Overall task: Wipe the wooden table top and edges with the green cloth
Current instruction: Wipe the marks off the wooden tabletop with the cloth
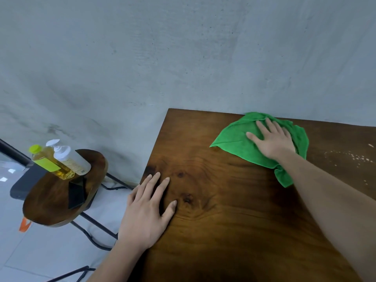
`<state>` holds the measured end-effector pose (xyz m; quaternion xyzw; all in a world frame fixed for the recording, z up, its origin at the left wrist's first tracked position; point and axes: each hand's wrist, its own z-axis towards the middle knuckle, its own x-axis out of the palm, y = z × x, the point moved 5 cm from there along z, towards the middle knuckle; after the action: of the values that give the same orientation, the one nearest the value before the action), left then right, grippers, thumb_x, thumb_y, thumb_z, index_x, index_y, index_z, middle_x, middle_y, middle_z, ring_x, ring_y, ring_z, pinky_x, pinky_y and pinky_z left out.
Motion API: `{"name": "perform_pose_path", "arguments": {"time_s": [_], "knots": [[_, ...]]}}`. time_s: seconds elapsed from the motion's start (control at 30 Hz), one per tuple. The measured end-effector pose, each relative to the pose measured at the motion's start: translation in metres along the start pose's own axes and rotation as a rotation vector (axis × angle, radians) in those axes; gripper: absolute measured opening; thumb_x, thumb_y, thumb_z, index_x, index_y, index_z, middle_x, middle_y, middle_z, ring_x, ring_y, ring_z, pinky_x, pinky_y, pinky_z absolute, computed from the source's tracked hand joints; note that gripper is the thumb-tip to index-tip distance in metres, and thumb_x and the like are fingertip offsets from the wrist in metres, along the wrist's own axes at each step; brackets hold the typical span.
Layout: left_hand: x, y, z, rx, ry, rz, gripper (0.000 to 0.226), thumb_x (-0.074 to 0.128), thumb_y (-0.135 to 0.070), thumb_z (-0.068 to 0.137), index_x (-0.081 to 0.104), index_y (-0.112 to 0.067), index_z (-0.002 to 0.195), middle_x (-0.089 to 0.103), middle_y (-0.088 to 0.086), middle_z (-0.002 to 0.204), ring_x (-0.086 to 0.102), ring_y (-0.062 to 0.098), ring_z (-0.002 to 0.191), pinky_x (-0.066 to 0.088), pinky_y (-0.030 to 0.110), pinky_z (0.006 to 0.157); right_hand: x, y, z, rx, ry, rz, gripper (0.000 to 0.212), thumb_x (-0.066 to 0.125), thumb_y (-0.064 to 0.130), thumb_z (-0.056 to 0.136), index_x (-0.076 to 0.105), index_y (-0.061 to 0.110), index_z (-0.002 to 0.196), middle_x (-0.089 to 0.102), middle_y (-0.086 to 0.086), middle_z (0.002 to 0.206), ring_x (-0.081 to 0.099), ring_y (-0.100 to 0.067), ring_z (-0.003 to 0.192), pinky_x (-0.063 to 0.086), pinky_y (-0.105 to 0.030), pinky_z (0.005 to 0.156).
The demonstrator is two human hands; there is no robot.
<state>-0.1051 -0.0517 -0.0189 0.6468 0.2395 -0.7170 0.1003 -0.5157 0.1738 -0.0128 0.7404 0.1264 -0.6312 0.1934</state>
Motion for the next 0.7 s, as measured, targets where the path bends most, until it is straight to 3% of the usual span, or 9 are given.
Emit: {"name": "perform_pose_path", "arguments": {"time_s": [0.1, 0.17, 0.3, 0.4, 0.57, 0.7], "knots": [[-0.001, 0.000, 0.000, 0.001, 0.006, -0.002, 0.079, 0.012, -0.086, 0.103, 0.017, -0.048, 0.172, 0.007, -0.019, 0.183, -0.005, 0.007, 0.169, 0.000, 0.036, 0.134, 0.004, 0.022, -0.011, 0.160, -0.021, 0.013, 0.110, -0.003, 0.097, 0.090, 0.006, 0.033, 0.179, -0.003, -0.008, 0.188, 0.001, -0.034, 0.173, 0.005, -0.062, 0.138], [-0.001, 0.000, 0.001, 0.003, 0.002, -0.008, 0.080, 0.013, -0.086, 0.103, 0.018, -0.048, 0.172, 0.008, -0.019, 0.182, -0.003, 0.007, 0.169, 0.000, 0.036, 0.134, 0.009, 0.063, -0.024, 0.146, -0.018, 0.006, 0.109, -0.005, 0.094, 0.092, 0.000, 0.028, 0.179, -0.007, -0.014, 0.186, -0.004, -0.039, 0.172, 0.002, -0.066, 0.136], [0.000, 0.000, 0.001, 0.015, -0.007, -0.005, 0.078, 0.019, -0.084, 0.104, 0.025, -0.045, 0.171, 0.016, -0.016, 0.182, 0.004, 0.008, 0.169, 0.009, 0.038, 0.135, 0.027, 0.159, -0.071, -0.098, 0.018, -0.023, 0.105, -0.010, 0.091, 0.094, -0.007, 0.029, 0.178, -0.014, -0.014, 0.184, -0.011, -0.038, 0.172, -0.004, -0.066, 0.136], [0.000, 0.000, 0.001, 0.020, -0.014, 0.004, 0.077, 0.019, -0.082, 0.105, 0.029, -0.043, 0.170, 0.021, -0.013, 0.181, 0.008, 0.011, 0.169, 0.017, 0.044, 0.135, 0.042, 0.201, -0.111, -0.297, 0.048, -0.021, 0.097, -0.002, 0.089, 0.099, -0.005, 0.034, 0.178, -0.014, -0.008, 0.186, -0.015, -0.033, 0.172, -0.009, -0.063, 0.136], [0.003, 0.000, 0.000, 0.026, -0.008, -0.010, 0.077, 0.021, -0.080, 0.105, 0.032, -0.041, 0.170, 0.023, -0.012, 0.181, 0.012, 0.013, 0.169, 0.023, 0.049, 0.134, 0.048, 0.161, -0.146, -0.447, 0.038, -0.021, 0.085, 0.001, 0.086, 0.103, -0.003, 0.043, 0.177, -0.015, 0.006, 0.186, -0.017, -0.019, 0.172, -0.010, -0.052, 0.138], [0.003, 0.001, 0.001, 0.016, 0.005, -0.019, 0.078, 0.023, -0.079, 0.102, 0.033, -0.041, 0.170, 0.025, -0.009, 0.181, 0.015, 0.017, 0.169, 0.023, 0.051, 0.133, 0.042, 0.077, -0.165, -0.314, -0.005, -0.010, 0.083, -0.002, 0.087, 0.103, -0.005, 0.047, 0.176, -0.015, 0.010, 0.185, -0.017, -0.016, 0.171, -0.007, -0.049, 0.139]]}}
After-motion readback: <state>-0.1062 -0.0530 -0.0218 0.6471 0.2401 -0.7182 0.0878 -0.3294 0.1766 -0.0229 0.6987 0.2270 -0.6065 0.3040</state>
